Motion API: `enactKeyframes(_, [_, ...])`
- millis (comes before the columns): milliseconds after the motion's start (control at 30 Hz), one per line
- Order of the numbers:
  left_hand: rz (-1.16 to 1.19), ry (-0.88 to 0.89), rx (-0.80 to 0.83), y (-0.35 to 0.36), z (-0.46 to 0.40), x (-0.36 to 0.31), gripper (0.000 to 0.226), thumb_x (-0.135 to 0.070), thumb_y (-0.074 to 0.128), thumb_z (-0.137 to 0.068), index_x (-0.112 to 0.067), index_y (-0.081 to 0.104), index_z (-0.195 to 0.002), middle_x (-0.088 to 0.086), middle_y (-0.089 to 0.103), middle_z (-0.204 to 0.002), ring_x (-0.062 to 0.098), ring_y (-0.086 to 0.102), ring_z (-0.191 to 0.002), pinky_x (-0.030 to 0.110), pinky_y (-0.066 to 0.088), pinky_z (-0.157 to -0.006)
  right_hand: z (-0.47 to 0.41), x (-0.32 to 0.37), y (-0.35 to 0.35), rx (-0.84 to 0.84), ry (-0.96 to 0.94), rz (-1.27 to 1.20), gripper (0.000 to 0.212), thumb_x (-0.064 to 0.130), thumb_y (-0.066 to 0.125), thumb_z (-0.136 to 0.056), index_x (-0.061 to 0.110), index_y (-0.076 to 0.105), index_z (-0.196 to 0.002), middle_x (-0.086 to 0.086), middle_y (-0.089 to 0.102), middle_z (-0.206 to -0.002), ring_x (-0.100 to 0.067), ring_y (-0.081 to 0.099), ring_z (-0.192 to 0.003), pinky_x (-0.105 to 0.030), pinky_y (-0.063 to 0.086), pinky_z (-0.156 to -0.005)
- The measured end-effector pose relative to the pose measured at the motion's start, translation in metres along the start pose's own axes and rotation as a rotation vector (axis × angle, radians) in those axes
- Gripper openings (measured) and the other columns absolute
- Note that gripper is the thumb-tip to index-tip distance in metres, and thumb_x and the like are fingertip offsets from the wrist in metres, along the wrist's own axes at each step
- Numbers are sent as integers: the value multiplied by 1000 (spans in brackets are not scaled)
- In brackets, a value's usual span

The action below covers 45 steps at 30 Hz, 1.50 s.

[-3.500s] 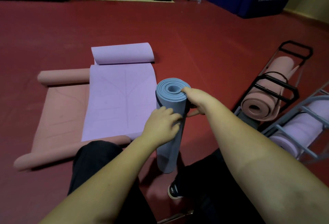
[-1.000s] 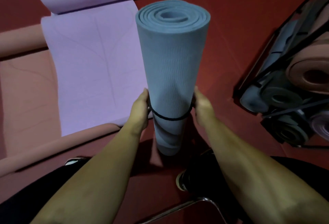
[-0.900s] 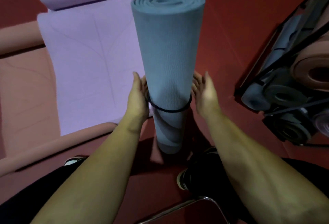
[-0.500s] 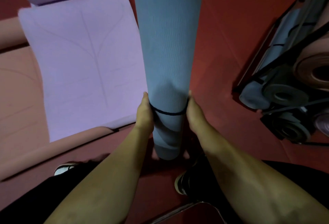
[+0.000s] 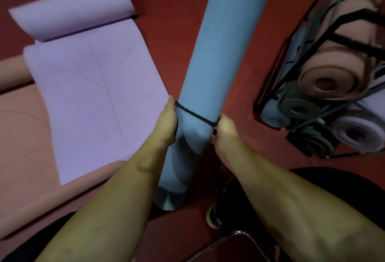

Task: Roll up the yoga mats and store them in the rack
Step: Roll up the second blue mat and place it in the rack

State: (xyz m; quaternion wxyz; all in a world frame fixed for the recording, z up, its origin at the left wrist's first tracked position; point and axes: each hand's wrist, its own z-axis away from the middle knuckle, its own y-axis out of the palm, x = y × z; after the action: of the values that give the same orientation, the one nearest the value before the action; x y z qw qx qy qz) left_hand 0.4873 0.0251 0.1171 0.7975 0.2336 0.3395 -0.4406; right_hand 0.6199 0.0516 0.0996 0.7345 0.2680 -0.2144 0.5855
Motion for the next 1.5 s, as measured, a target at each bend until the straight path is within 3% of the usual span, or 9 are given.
enactKeyframes(100, [-147,-2,124,-3,21,-8,63,-71,36,-94,-18,70,-97,8,73,-111,19,70,-98,37,53,-92,34,5,-18,-41,66,-22,20,29,45,-94,20,56,-80,1,55,-74,-21,52,-71,-33,51,-67])
enactKeyframes(233, [-454,-5,311,-2,67,-14,93,-95,50,-64,-30,63,-128,-3,68,-126,15,68,-107,40,50,-99,89,3,-48,-38,111,-44,23,30,38,-94,20,57,-87,0,59,-85,-25,59,-83,-45,51,-84])
enactKeyframes(400, [-679,-10,370,12,56,15,118,-103,53,-44,-32,54,-138,-5,60,-138,20,62,-118,47,45,-104,143,-16,-87,-106,133,-90,31,31,38,-93,15,62,-100,-7,65,-101,-33,61,-101,-54,48,-96])
enactKeyframes(700, [-1049,216,602,89,164,13,78,-68,65,-80,-18,47,-138,-1,62,-119,12,63,-93,31,49,-73,187,-24,-155,-241,159,-343,46,38,27,-97,17,67,-107,-6,71,-94,-28,64,-88,-42,44,-64])
enactKeyframes(833, [-1132,273,664,125,175,12,81,-66,66,-80,-17,47,-141,2,61,-129,18,63,-102,36,50,-82,197,-11,-178,-264,161,-449,49,38,24,-101,14,67,-104,-9,68,-86,-30,61,-77,-41,43,-58])
enactKeyframes(967, [-1192,307,686,163,180,11,87,-73,67,-72,-18,53,-137,1,65,-124,18,66,-102,40,53,-92,195,9,-205,-275,155,-520,51,40,26,-101,13,69,-103,-12,72,-88,-32,65,-82,-47,53,-78])
enactKeyframes(1167, [-1158,290,667,207,183,10,86,-72,69,-71,-16,53,-135,2,65,-123,20,67,-101,43,53,-93,177,41,-238,-291,190,-532,53,44,27,-98,14,70,-105,-11,73,-102,-35,64,-99,-54,40,-105])
enactKeyframes(1333, [-1155,278,671,234,179,7,105,-82,66,-49,-18,57,-131,2,68,-120,20,69,-100,45,53,-96,162,58,-257,-283,258,-574,51,46,30,-95,15,69,-109,-11,72,-108,-36,62,-106,-55,34,-108])
enactKeyframes(1500, [-1143,296,646,252,179,9,80,-68,71,-72,-16,56,-133,0,67,-117,15,68,-96,33,54,-79,151,67,-266,-273,236,-607,54,52,29,-96,17,70,-105,-10,73,-102,-37,64,-102,-55,38,-105])
